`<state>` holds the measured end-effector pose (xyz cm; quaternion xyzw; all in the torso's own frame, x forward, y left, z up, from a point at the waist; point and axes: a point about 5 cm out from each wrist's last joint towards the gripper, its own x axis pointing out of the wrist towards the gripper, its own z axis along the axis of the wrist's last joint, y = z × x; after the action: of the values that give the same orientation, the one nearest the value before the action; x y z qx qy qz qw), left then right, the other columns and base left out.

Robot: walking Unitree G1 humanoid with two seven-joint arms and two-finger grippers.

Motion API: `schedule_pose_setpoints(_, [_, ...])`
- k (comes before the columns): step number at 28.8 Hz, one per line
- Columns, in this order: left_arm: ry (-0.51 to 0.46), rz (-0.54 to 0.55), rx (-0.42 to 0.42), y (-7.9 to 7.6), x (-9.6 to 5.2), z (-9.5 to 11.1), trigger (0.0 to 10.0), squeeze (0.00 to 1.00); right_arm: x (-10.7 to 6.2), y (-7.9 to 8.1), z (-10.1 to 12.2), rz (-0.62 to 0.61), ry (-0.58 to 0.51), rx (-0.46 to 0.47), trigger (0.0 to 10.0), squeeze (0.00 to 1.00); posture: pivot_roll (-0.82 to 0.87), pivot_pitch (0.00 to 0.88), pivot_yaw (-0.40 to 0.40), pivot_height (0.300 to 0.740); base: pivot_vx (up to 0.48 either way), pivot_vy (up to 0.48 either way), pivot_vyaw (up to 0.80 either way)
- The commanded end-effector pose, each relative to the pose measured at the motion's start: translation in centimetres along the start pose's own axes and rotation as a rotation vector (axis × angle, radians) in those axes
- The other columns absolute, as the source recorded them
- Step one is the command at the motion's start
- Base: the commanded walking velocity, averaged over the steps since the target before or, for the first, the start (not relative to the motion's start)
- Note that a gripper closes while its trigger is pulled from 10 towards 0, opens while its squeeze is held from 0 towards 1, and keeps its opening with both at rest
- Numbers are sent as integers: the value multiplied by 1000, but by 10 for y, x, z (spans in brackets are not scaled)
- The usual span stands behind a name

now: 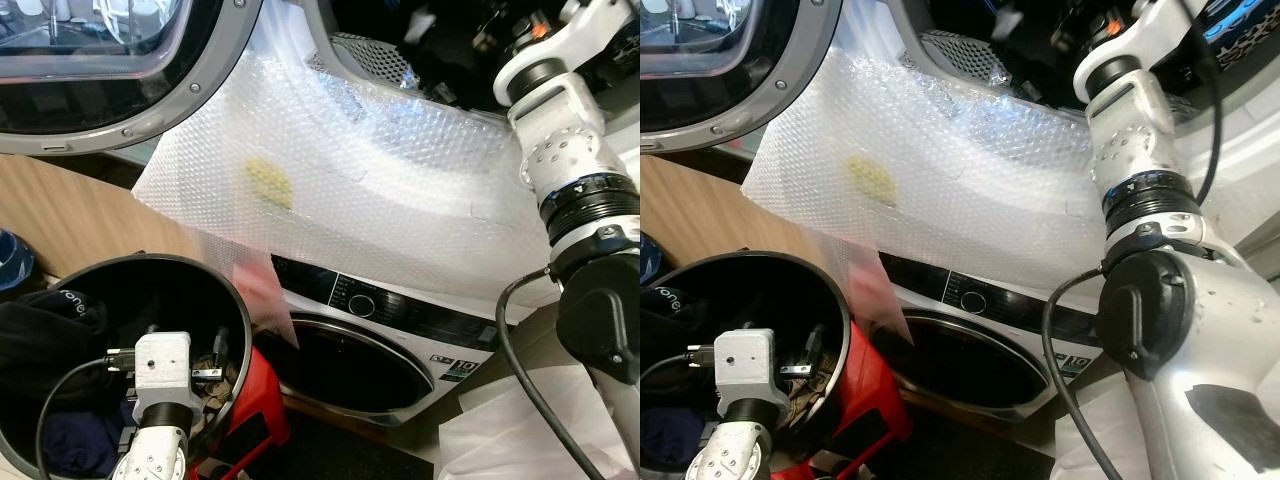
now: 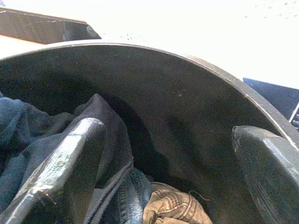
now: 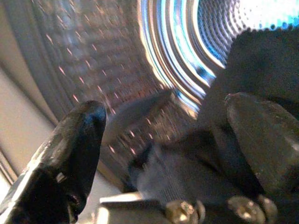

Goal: Clothes washing

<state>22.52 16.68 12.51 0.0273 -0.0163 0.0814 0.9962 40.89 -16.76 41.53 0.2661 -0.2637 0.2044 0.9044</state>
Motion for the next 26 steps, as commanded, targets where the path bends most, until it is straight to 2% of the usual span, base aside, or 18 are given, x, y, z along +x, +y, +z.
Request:
schedule_pose_setpoints(1, [6,-23,-8,-5,0,-1,10000,0,3,4,35,23,-126,-26,10000,0,72,147,-115,740,0,0,0])
schedule_pose_setpoints(3, [5,-25,-10,-5,1,-1,10000,0,1,2,51,27,-182,-47,10000,0,63,151,-114,740,0,0,0])
schedule_pose_setpoints(4, [6,-27,-10,-5,1,-2,10000,0,0,2,61,68,-228,-15,10000,0,62,151,-115,740,0,0,0])
schedule_pose_setpoints(5, [6,-27,-10,-5,1,-2,10000,0,0,2,61,68,-228,-15,10000,0,62,151,-115,740,0,0,0])
schedule_pose_setpoints(6, [7,-30,-9,-6,1,-3,10000,0,-2,4,67,125,-250,7,10000,0,61,153,-116,740,0,0,0])
schedule_pose_setpoints(9, [8,-32,-9,-6,1,-3,10000,0,-6,8,70,256,-248,32,10000,0,60,153,-116,740,0,0,0])
schedule_pose_setpoints(10, [7,-31,-5,-5,2,-3,10000,0,-11,11,70,348,-243,41,10000,0,58,155,-115,740,0,0,0])
schedule_pose_setpoints(12, [5,-30,-3,-5,3,-3,10000,0,-18,13,68,421,-226,39,10000,0,54,153,-113,740,0,0,0])
schedule_pose_setpoints(16, [2,-32,3,-3,7,-3,10000,0,-45,23,62,600,-185,145,10000,0,42,148,-109,740,0,0,0])
schedule_pose_setpoints(17, [2,-34,4,-3,8,-3,10000,0,-66,36,50,706,-116,216,10000,0,36,147,-106,740,0,0,0])
schedule_pose_setpoints(20, [0,-42,6,-3,10,-3,10000,0,-88,52,26,804,4,249,10000,0,27,143,-104,740,0,0,0])
schedule_pose_setpoints(21, [-1,-46,7,-4,10,-4,10000,0,-102,62,8,848,70,314,10000,0,17,142,-101,740,0,0,0])
schedule_pose_setpoints(22, [-2,-52,7,-5,12,-4,10000,0,-123,78,-18,903,152,442,10000,0,5,138,-99,740,0,0,0])
schedule_pose_setpoints(23, [-2,-52,7,-5,12,-4,10000,0,-123,78,-18,903,152,442,10000,0,5,138,-99,740,0,0,0])
schedule_pose_setpoints(24, [-3,-56,7,-5,13,-4,10000,0,-135,86,-36,906,200,514,10000,0,5,138,-99,740,0,0,0])
schedule_pose_setpoints(25, [-5,-65,10,-7,15,-3,10000,0,-158,100,-75,894,314,543,10000,0,14,135,-98,740,0,0,0])
schedule_pose_setpoints(26, [-9,-65,11,-7,15,-3,10000,0,-168,104,-95,857,359,581,10000,0,16,134,-95,740,0,0,0])
